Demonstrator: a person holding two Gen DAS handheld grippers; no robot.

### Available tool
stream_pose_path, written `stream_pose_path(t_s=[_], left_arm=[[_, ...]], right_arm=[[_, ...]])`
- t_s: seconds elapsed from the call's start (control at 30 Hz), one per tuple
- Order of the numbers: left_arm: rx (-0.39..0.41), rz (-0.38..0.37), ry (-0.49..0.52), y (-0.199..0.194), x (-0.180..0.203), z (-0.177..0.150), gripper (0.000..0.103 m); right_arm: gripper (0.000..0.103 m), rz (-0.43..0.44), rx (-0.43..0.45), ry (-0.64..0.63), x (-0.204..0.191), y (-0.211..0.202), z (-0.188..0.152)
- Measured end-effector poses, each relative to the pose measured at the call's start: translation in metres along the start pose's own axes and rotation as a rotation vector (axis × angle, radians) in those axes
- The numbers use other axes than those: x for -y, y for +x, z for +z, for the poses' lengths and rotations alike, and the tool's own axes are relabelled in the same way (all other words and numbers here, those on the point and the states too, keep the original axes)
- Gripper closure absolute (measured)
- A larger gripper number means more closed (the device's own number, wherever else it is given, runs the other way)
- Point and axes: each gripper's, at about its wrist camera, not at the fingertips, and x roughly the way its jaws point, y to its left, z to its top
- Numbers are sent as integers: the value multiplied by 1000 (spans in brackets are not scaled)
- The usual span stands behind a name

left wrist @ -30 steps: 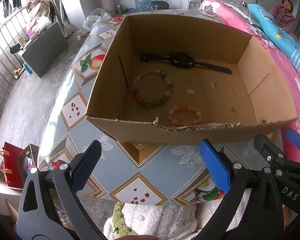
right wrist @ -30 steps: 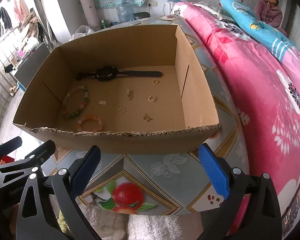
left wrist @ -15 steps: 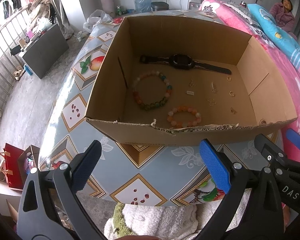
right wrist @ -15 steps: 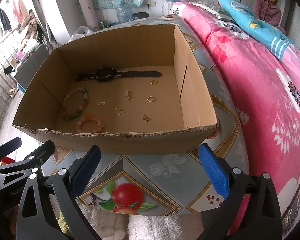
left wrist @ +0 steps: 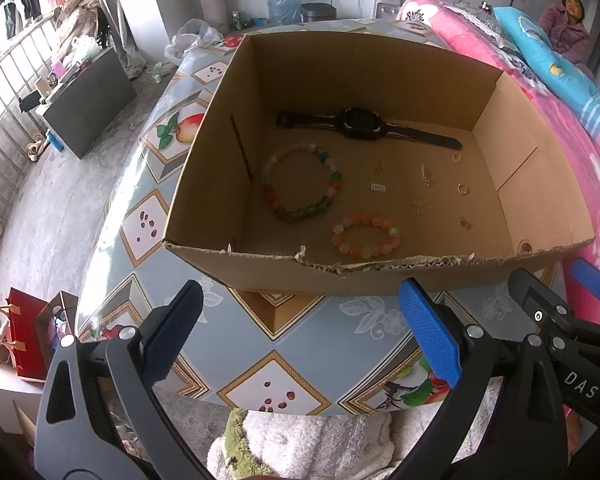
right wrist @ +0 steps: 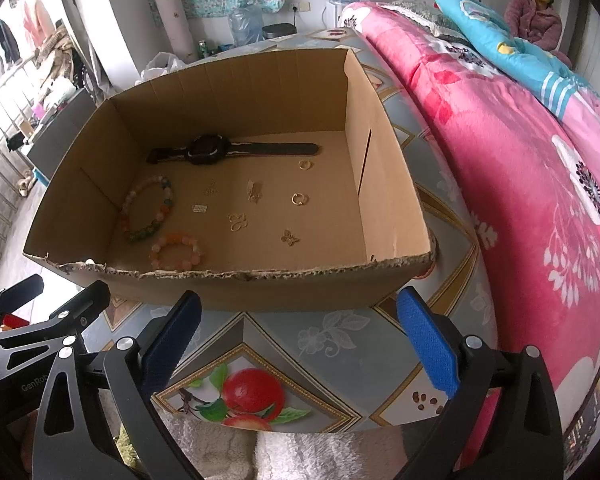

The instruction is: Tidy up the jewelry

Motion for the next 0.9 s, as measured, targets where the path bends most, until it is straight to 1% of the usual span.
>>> stream_pose_path(t_s=[0.9], left_arm=[[1,0,-9,0,-2,3,8]], right_arm=[[7,-1,-2,5,-1,0,3]])
